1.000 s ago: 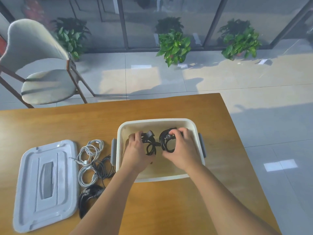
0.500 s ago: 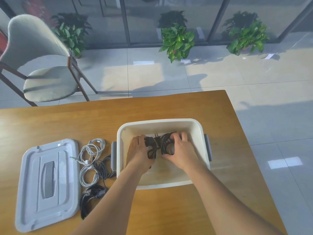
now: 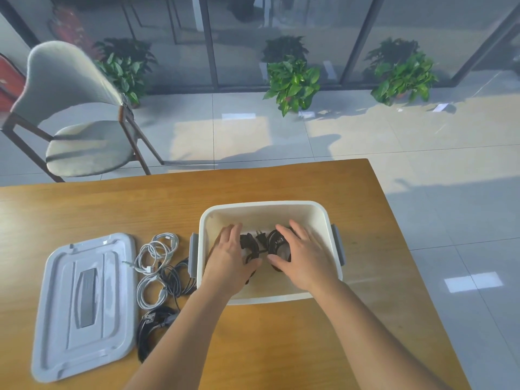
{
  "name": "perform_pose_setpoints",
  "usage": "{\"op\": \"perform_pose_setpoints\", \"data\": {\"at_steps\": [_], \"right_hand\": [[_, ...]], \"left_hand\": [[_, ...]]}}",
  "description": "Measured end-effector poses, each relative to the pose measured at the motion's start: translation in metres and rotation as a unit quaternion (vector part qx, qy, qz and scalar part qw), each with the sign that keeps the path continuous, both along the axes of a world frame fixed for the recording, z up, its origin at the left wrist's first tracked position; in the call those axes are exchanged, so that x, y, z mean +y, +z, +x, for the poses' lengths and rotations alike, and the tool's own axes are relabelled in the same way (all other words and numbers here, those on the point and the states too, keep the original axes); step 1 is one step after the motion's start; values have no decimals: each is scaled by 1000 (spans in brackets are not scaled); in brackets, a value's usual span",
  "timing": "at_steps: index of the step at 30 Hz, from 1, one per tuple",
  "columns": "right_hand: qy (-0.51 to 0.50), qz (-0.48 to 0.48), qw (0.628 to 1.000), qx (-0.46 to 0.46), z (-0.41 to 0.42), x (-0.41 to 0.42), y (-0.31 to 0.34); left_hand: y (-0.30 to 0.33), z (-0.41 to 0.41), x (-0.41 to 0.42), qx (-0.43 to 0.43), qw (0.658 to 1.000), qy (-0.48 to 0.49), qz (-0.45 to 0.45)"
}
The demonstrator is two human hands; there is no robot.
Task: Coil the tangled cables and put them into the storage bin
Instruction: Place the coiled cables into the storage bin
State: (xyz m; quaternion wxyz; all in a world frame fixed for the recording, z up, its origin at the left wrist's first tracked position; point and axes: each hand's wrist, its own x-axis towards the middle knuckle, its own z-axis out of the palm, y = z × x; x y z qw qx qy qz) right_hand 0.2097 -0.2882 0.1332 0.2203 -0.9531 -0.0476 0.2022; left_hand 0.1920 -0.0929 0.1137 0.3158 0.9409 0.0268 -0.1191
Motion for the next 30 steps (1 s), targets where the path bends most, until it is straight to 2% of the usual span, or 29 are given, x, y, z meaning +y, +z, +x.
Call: {"op": "perform_pose_setpoints", "data": {"at_steps": [6, 10, 15, 20, 24, 30], "right_hand": [[0, 47, 998, -33, -26, 10, 18], [14, 68, 995, -76, -56, 24, 30], [50, 97, 983, -145, -104, 52, 35], [92, 169, 943, -272, -148, 85, 32], [131, 158, 953, -225, -169, 104, 15], [147, 96, 980, -92, -174, 133, -18]], "left_hand": [[29, -37, 6, -121, 992, -21, -15], [43, -78, 20, -165, 986, 3, -2], [43, -135, 49, -166, 985, 40, 2], [23, -184, 85, -119, 988, 101, 5], [1, -211, 115, -65, 988, 142, 12], [-27, -229, 141, -4, 985, 170, 19]]}}
